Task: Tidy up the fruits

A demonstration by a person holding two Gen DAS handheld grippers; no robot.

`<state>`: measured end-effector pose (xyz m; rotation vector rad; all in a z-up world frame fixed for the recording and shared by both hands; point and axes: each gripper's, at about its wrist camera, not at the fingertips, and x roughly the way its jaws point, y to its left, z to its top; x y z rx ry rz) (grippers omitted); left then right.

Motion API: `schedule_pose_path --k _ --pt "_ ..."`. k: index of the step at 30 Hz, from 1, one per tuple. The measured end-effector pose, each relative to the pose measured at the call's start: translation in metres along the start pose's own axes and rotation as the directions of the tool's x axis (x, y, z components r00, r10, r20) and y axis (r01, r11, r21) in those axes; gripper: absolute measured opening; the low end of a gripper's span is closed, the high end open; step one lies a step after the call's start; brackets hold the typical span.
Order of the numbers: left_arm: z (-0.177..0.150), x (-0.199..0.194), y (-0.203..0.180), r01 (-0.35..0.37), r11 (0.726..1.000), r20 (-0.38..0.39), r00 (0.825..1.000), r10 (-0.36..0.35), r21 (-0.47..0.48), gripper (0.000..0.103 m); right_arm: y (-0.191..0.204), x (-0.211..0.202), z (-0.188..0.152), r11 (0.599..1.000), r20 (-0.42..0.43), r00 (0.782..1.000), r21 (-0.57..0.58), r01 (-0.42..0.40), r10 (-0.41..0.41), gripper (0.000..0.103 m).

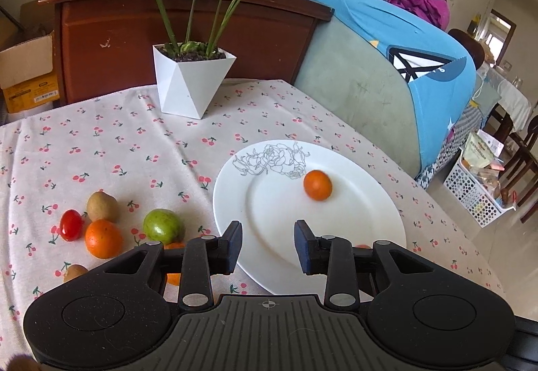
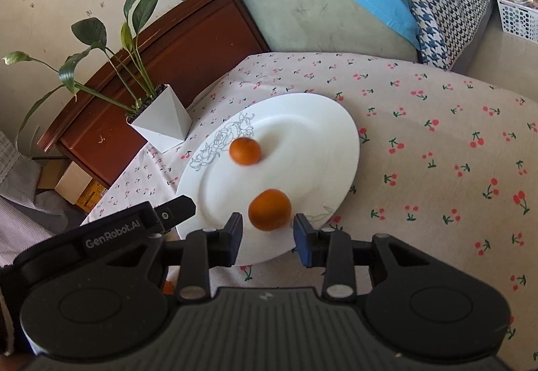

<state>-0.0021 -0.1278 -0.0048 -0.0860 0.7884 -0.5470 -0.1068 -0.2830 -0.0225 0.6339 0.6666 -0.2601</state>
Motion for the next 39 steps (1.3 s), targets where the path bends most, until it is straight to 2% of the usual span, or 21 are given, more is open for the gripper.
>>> schedule_pose_path --k 3,7,12,15,21,28,35,39 --pt "0.001 -0.007 0.002 -0.019 1.0 0.019 1.0 0.018 0.002 0.047 0.001 -0.002 0.001 1.0 0.005 1.0 0.008 -0.019 0.019 0.041" --pt "0.003 -0.018 0.005 -0.046 0.999 0.028 0.999 0.046 0.01 0.05 0.006 -0.004 0.0 0.999 0.008 0.999 -0.015 -0.043 0.043 0.044" --pt "0.004 -0.03 0.014 -0.097 0.995 0.024 0.995 0.096 0.007 0.062 0.013 -0.004 -0.003 0.996 -0.012 0.997 -0.047 -0.076 0.075 0.052" --pt "0.005 -0.036 0.023 -0.138 0.99 0.012 0.99 0.138 -0.001 0.064 0.018 -0.004 -0.006 0.994 -0.021 0.997 -0.077 -0.079 0.077 0.056" --pt "0.003 -0.05 0.048 -0.176 0.983 -0.001 0.984 0.176 -0.06 0.064 0.023 -0.001 -0.012 0.989 -0.058 0.993 -0.095 -0.111 0.106 0.062" --pt "-0.009 -0.071 0.069 -0.23 0.968 -0.001 0.973 0.232 -0.103 0.065 0.037 0.003 -0.022 0.979 -0.098 0.989 -0.159 -0.128 0.114 0.063" --pt "-0.033 -0.088 0.08 -0.258 0.958 -0.043 0.966 0.255 -0.124 0.066 0.044 0.008 -0.03 0.969 -0.136 0.982 -0.189 -0.159 0.134 0.063" --pt "-0.047 -0.095 0.08 -0.247 0.962 -0.066 0.968 0.241 -0.116 0.067 0.05 0.009 -0.034 0.96 -0.152 0.977 -0.215 -0.178 0.148 0.063"
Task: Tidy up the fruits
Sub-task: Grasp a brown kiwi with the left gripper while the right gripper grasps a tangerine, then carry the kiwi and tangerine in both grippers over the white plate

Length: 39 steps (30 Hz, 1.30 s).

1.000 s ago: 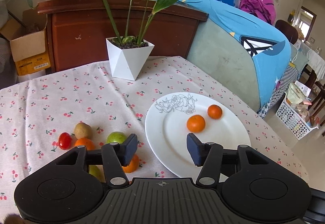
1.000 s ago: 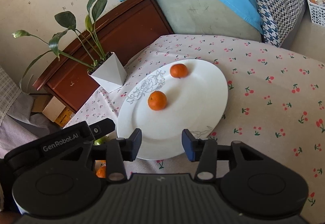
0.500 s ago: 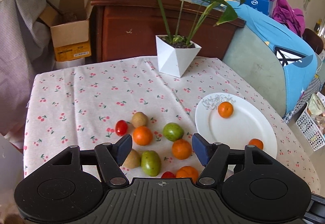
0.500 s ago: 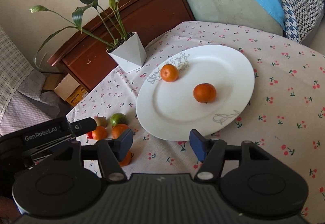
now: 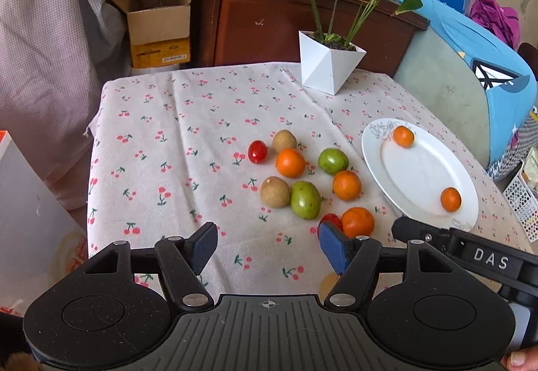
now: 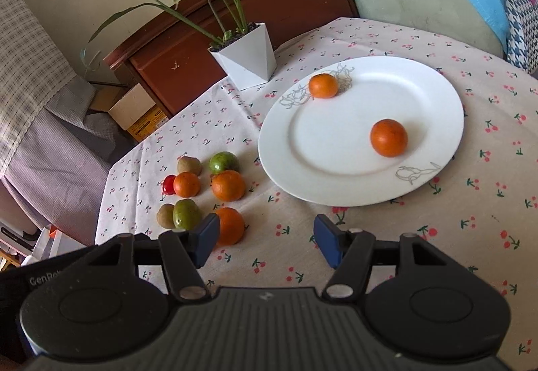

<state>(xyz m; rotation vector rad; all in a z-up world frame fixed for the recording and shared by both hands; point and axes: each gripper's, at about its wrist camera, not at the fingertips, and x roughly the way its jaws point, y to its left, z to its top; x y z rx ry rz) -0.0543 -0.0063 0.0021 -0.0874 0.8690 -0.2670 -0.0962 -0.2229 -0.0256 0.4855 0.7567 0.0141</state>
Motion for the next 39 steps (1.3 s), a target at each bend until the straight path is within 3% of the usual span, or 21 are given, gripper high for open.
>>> schedule_pose_path --k 10,17,20,33,39 --pt "-0.024 -0.01 -0.014 0.045 0.994 -0.01 0.999 -0.045 0.101 0.067 0.009 0.004 -0.004 0.998 -0.016 0.999 -0.057 -0.029 0.028 0.061" --pt "-0.035 -0.007 -0.029 0.091 0.98 -0.012 0.996 -0.09 0.177 0.064 0.013 0.01 -0.005 0.995 -0.033 0.998 -0.08 -0.053 0.051 0.047" --pt "-0.039 -0.002 -0.033 0.108 0.975 -0.024 0.994 -0.105 0.192 0.062 0.015 0.013 -0.006 0.994 -0.037 0.998 -0.092 -0.06 0.057 0.046" --pt "-0.044 0.01 -0.034 0.138 0.969 -0.008 0.99 -0.139 0.204 0.028 0.024 0.031 -0.008 0.992 -0.044 0.998 -0.109 -0.058 0.053 0.037" --pt "-0.045 0.009 -0.034 0.147 0.969 -0.004 0.989 -0.149 0.201 0.024 0.027 0.035 -0.008 0.991 -0.035 0.997 -0.116 -0.068 0.065 0.03"
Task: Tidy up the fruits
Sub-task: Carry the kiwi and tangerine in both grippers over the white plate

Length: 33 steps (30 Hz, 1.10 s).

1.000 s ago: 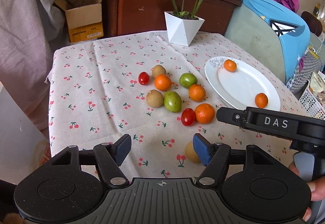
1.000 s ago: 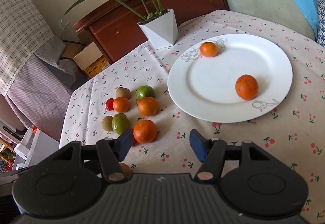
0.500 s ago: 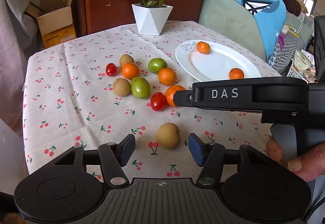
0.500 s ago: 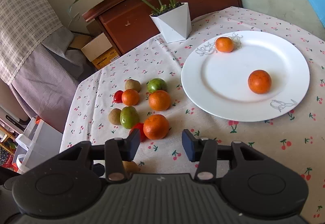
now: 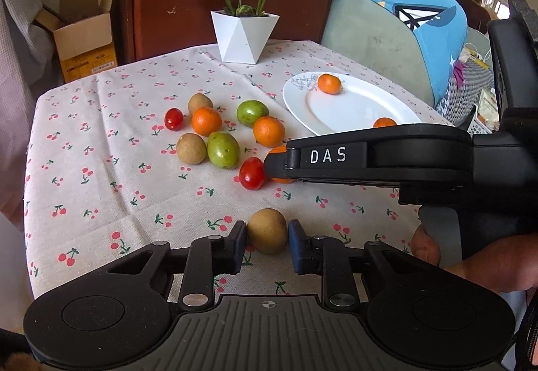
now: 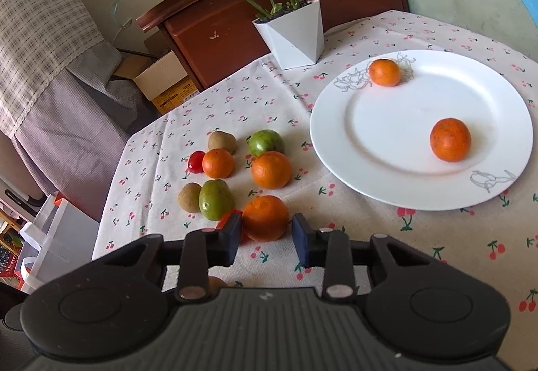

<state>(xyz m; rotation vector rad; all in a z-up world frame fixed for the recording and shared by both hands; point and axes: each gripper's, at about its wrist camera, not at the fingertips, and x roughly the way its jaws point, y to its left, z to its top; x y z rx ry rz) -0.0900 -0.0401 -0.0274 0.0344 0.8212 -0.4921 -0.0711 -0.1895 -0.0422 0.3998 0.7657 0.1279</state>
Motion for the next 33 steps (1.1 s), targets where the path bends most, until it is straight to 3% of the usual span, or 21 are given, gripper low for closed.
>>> schedule_pose_path --k 16,33 --pt "0.01 -0.006 0.022 -0.08 0.99 0.036 0.996 0.084 -0.113 0.024 -0.002 -0.009 0.0 1.0 0.02 1.0 -0.004 0.01 -0.01 0.029" --pt "0.018 -0.003 0.028 -0.087 0.984 0.041 0.995 0.094 -0.153 0.024 -0.005 -0.009 0.0 0.999 0.017 0.999 0.04 0.029 -0.03 0.029"
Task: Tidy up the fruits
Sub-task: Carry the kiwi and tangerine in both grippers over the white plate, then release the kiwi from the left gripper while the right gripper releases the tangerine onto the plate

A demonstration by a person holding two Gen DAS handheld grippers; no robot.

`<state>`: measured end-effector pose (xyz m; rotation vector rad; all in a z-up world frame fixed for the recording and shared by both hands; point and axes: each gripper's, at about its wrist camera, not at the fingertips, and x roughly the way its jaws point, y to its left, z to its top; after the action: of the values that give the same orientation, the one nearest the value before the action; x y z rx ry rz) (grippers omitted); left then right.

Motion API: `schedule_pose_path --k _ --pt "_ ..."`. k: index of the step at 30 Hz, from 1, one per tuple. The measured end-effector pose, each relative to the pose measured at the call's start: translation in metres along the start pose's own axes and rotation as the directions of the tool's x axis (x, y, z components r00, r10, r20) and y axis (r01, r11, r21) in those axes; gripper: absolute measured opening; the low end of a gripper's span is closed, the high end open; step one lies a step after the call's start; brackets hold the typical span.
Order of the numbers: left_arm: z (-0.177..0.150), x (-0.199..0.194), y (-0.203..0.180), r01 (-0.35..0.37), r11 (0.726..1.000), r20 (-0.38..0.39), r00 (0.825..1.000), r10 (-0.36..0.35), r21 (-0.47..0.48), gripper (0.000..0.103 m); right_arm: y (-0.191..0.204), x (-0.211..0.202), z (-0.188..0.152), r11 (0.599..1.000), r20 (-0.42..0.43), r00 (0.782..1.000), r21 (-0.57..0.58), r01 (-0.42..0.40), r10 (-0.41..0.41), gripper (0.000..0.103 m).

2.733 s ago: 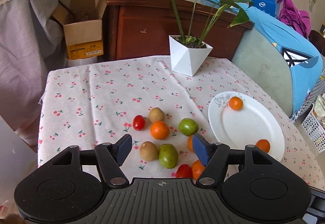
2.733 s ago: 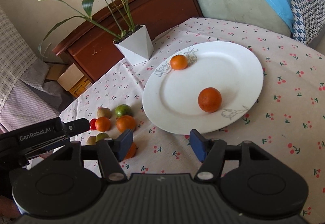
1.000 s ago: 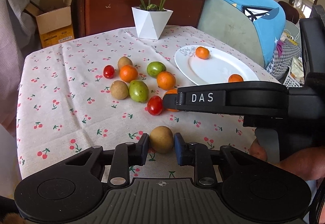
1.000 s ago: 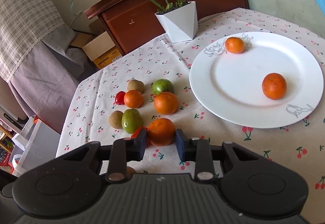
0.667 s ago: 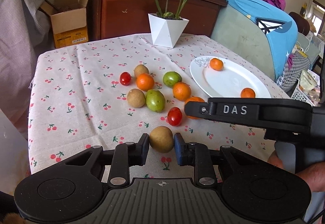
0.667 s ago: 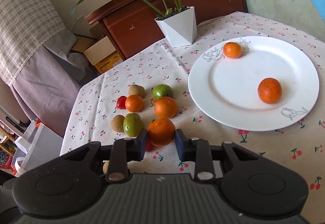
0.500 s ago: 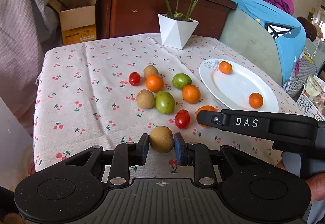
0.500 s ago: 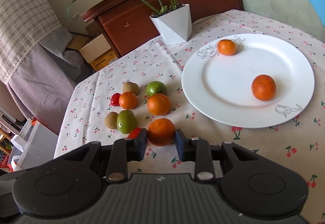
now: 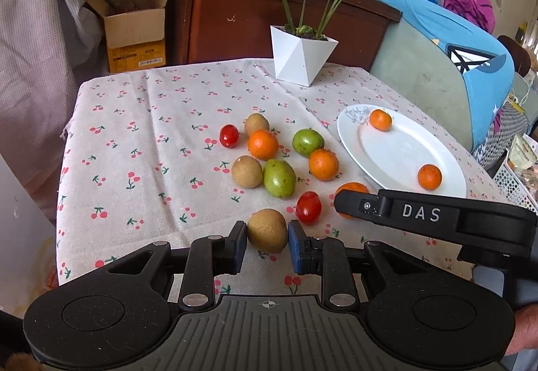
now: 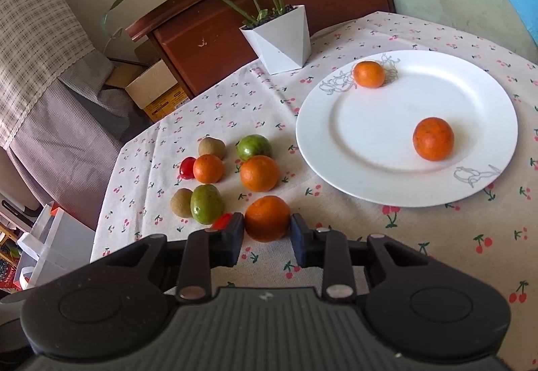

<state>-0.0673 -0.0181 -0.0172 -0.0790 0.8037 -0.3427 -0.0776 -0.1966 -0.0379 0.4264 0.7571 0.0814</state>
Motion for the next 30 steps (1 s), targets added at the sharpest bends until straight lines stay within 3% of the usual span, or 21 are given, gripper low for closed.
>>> schedule_pose_path --k 7,13,22,30 --pt "0.031 0.005 -0.009 0.071 0.997 0.04 0.997 -0.069 -0.036 0.024 -0.005 -0.037 0.031 0.997 0.071 0.997 -0.069 0.022 -0.017 0.029" --pt "0.052 0.02 -0.034 0.138 0.99 0.044 0.989 -0.138 -0.001 0.024 -0.029 -0.058 0.061 0.994 0.084 0.996 -0.102 0.048 -0.04 0.03" --pt "0.068 0.057 -0.079 0.177 0.978 0.005 0.984 -0.179 0.114 0.024 -0.09 -0.053 0.068 0.983 0.05 0.99 0.13 0.128 -0.135 0.03" --pt "0.068 0.089 -0.1 0.201 0.97 -0.049 0.979 -0.196 0.135 0.024 -0.115 -0.048 0.073 0.952 0.045 0.978 0.244 0.185 -0.202 0.03"
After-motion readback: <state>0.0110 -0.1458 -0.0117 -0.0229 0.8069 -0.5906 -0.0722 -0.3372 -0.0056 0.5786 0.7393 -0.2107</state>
